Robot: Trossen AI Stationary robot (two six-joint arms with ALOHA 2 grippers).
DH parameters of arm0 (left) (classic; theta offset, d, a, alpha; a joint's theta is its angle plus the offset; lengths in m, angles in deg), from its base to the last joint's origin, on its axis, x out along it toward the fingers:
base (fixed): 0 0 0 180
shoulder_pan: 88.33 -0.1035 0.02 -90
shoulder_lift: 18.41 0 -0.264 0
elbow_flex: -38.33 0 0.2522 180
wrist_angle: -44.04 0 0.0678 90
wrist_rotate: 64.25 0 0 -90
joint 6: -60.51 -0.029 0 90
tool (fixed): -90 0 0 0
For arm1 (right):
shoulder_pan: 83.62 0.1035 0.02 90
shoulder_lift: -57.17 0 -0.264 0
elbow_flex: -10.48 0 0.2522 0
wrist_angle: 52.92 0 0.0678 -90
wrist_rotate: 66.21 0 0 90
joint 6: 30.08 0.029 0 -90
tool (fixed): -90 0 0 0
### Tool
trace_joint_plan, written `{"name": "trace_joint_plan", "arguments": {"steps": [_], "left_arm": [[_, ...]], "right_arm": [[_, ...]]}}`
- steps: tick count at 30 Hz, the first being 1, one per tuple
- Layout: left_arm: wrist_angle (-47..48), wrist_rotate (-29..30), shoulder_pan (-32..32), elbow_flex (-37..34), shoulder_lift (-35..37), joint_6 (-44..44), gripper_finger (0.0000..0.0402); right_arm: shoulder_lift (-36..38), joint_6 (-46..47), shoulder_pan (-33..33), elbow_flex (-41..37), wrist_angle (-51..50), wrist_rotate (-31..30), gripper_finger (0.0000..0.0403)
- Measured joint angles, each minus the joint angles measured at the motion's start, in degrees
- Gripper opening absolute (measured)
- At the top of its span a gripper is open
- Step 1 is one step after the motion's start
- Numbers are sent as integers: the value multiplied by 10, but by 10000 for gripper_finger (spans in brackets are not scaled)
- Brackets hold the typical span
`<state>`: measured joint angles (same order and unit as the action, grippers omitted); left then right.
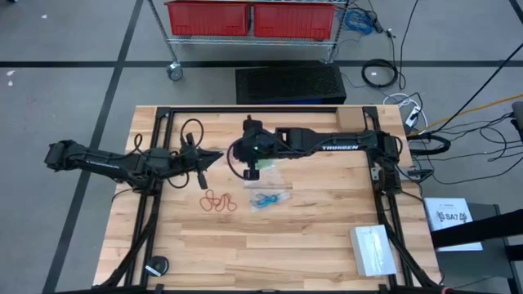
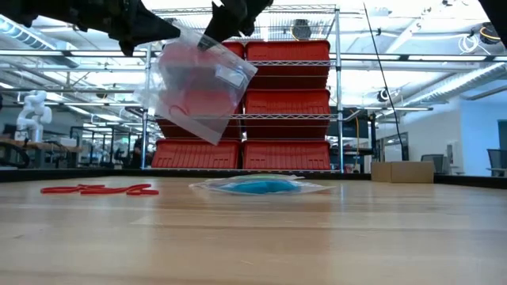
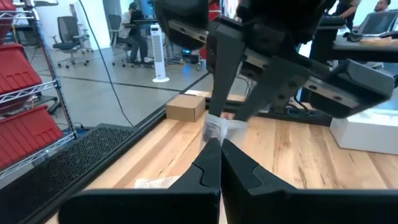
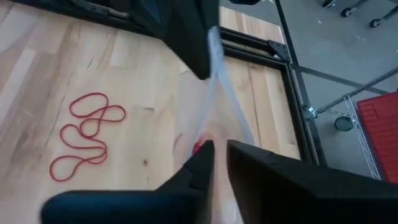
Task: Sort rubber bands
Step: Put the red rubber band into the right transparent zip bag
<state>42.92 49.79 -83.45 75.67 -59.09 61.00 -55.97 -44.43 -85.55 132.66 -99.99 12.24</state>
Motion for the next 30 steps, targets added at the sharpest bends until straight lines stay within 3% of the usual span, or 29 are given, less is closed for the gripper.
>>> {"name": "trace_joint_plan", "arguments": {"steps": [11, 17, 21, 26, 30], "left_arm": [[-2, 7, 0, 0, -1, -9, 0], [-1, 39, 0, 0, -1, -9, 0], [-1, 106, -1, 0, -1, 6, 0], [0, 110, -1, 0, -1, 7, 0], [0, 110, -1, 0, -1, 2, 0]], "right_arm": [[55, 2, 17, 0, 1, -4, 144], [112, 13, 16, 0, -48, -8, 153], [143, 57, 0, -8, -107, 47, 141], [168, 107, -7, -102, -104, 124, 135], [167, 135, 6, -220, -3, 161, 135]]}}
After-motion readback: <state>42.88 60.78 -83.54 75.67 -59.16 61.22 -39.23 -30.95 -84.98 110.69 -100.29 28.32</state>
